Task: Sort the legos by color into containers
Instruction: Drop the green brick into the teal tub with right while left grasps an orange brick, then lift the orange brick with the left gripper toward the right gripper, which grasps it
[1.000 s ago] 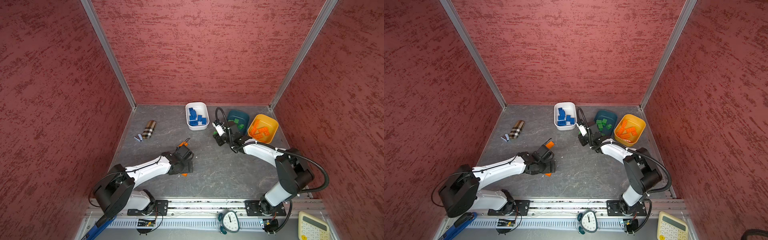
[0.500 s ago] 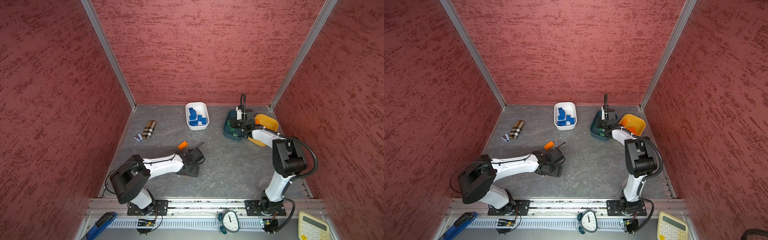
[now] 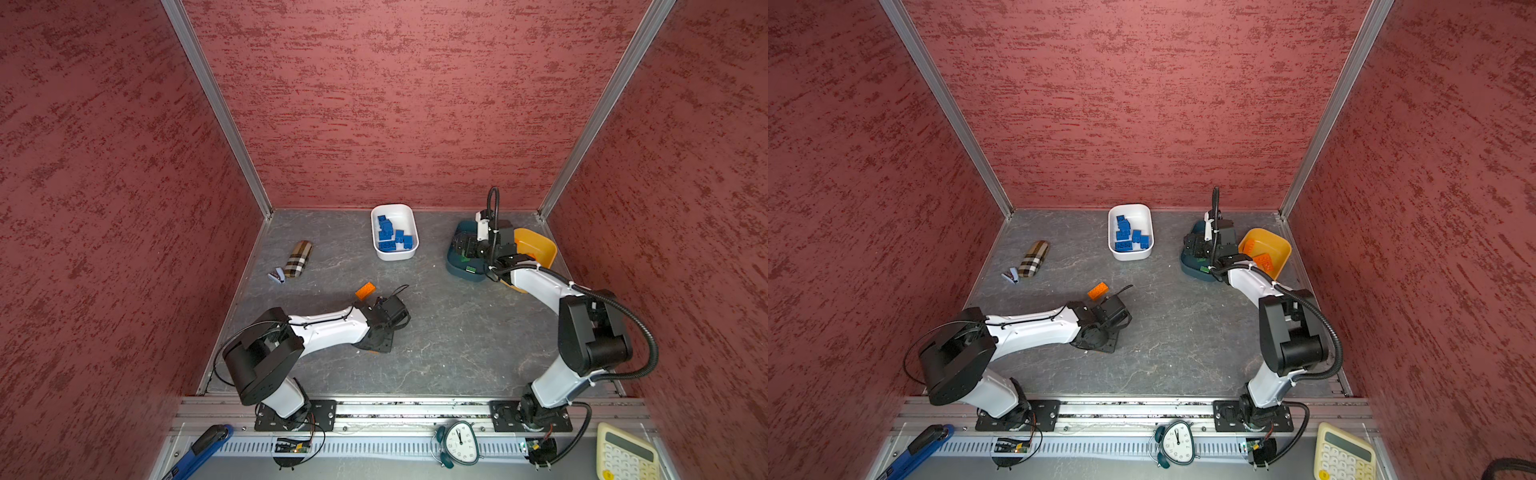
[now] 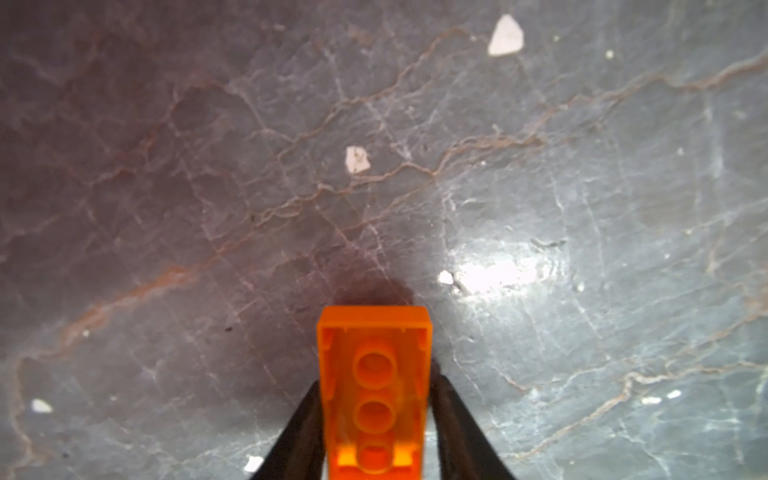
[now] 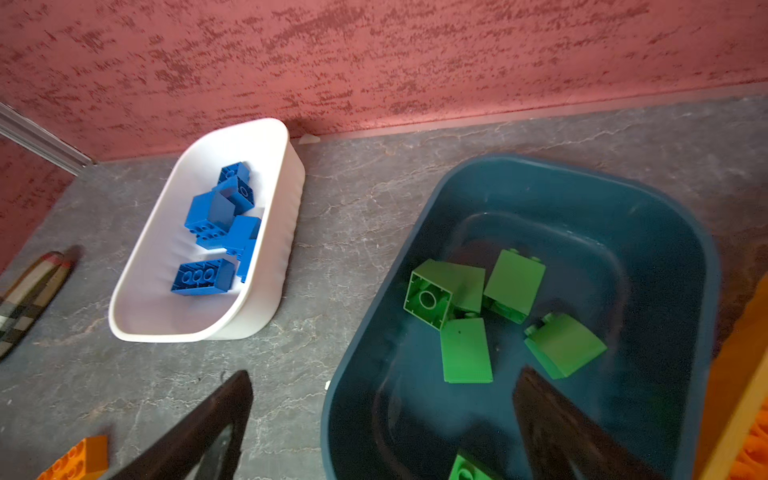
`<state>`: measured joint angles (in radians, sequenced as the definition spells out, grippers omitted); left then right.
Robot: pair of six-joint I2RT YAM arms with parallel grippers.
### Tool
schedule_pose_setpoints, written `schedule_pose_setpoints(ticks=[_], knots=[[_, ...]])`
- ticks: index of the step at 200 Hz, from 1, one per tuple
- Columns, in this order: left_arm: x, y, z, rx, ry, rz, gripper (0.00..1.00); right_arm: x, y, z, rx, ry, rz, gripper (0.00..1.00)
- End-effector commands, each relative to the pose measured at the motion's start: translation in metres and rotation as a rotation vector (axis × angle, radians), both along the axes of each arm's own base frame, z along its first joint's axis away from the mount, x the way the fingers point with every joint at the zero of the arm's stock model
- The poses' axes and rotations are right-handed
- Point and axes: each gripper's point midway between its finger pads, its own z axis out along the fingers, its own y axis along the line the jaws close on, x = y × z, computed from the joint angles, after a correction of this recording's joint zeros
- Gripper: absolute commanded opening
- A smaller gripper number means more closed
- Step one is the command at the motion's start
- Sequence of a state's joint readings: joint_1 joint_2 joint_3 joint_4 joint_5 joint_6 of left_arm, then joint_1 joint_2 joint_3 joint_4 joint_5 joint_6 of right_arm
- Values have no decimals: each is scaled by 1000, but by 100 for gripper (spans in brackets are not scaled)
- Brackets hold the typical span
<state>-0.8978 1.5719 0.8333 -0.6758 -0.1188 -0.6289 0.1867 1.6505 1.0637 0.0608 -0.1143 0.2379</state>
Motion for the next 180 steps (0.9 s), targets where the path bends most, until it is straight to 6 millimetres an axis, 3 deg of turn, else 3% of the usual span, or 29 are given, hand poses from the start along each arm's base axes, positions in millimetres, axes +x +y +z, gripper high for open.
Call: schedule_pose_setpoints(ticks=[1,20,42,55,77,93,119,180], knots=[[1,-4,-7,-6,8,-2,34,-1,-16,26,24,-87,-107,99],[4,-8,-3,-25,-12,-2,27,-10,-25,33,30,-103,-148,99],[11,-13,3,-56,-45,-4,19,-24,-20,42,68,-155,-109,99],[14,-23,9,-103,-63,-28,14,-30,-16,36,98,-148,-79,99],[23,-37,23,-163,-113,-67,0,-37,-8,43,136,-135,-40,99],[32,-45,35,-183,-159,-95,0,-40,-5,36,187,-88,-41,99],[49,-62,53,-232,-250,-151,0,-51,19,33,260,-37,84,99],[99,-124,102,-384,-486,-367,0,-79,50,21,362,129,221,96]])
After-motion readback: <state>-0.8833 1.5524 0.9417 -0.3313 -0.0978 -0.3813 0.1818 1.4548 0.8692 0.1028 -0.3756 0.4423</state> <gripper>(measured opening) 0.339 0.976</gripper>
